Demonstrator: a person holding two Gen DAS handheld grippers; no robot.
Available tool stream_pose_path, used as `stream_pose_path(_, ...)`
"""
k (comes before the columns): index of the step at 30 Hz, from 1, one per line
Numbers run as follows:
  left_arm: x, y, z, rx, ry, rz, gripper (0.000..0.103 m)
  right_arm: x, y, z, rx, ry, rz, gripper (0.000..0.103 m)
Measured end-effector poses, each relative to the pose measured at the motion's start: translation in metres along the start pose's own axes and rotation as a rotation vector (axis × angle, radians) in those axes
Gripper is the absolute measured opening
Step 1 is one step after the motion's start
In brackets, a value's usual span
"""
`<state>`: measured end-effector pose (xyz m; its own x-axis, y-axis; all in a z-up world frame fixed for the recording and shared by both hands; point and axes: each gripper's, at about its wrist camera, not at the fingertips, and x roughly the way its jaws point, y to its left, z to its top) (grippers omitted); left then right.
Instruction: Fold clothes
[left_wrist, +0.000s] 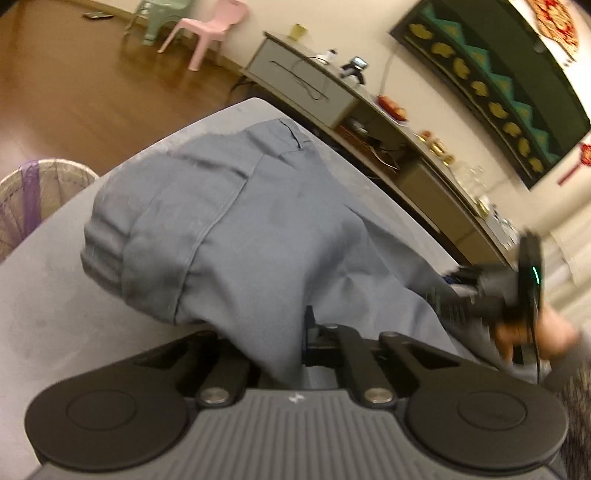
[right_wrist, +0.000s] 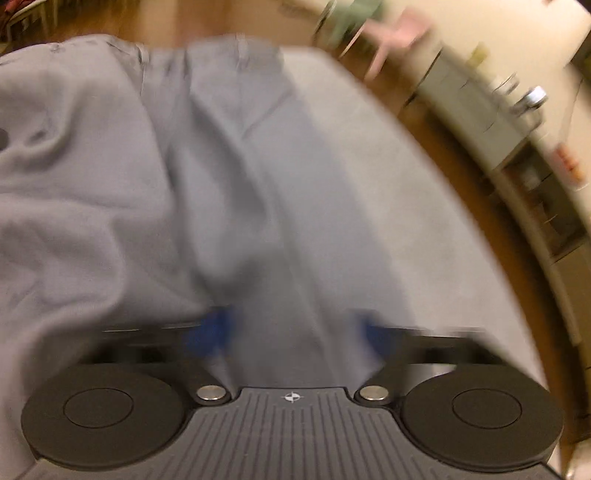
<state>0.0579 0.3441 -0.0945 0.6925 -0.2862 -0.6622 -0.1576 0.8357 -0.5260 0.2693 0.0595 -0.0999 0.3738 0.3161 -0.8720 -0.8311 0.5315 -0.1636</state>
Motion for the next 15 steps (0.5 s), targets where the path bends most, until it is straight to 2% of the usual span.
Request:
stream_pose_path(1, -0.006, 0.003, -0.003, 0.006, 0.003, -0.012, 0.002, 0.002, -0.011, 0.006, 0.044, 0.016, -0.008, 0.000)
stream_pose_path(3, -0.016, 0.010, -0.006, 0.015, 0.014, -0.030, 0.002, 0.007, -0.027, 0.018, 0.066, 0.014, -0.100, 0.000)
stream_pose_path(5, -0.021, 0.017, -0.008, 0.022, 0.033, -0.040, 0.003, 0.010, -0.056, 0.023, 0.179, -0.006, -0.150, 0.000)
stream_pose_path(6, -0.018, 0.019, -0.008, 0.031, 0.040, -0.022, 0.002, 0.011, -0.070, 0.025, 0.235, -0.016, -0.176, 0.000)
stream_pose_path(9, -0.008, 0.024, -0.002, 0.008, 0.063, 0.042, 0.005, 0.015, -0.090, 0.016, 0.355, 0.000, -0.328, 0.002)
stream_pose_path(11, -0.011, 0.024, 0.003, -0.005, 0.047, 0.050, 0.019, -0.007, -0.091, 0.002, 0.429, -0.061, -0.230, 0.020)
stream_pose_path(12, -0.014, 0.023, 0.005, -0.014, 0.033, 0.051, 0.022, -0.025, -0.090, -0.006, 0.469, -0.108, -0.177, 0.042)
stream_pose_path(13, -0.020, 0.023, 0.006, -0.032, 0.020, 0.040, 0.031, -0.056, -0.084, -0.019, 0.481, -0.185, -0.176, 0.064)
stream_pose_path(14, -0.023, 0.021, 0.006, -0.034, 0.007, 0.029, 0.039, -0.087, -0.079, -0.032, 0.492, -0.261, -0.176, 0.073)
stream_pose_path(15, -0.026, 0.019, 0.006, -0.035, -0.006, 0.018, 0.042, -0.120, -0.065, -0.058, 0.467, -0.307, -0.201, 0.087)
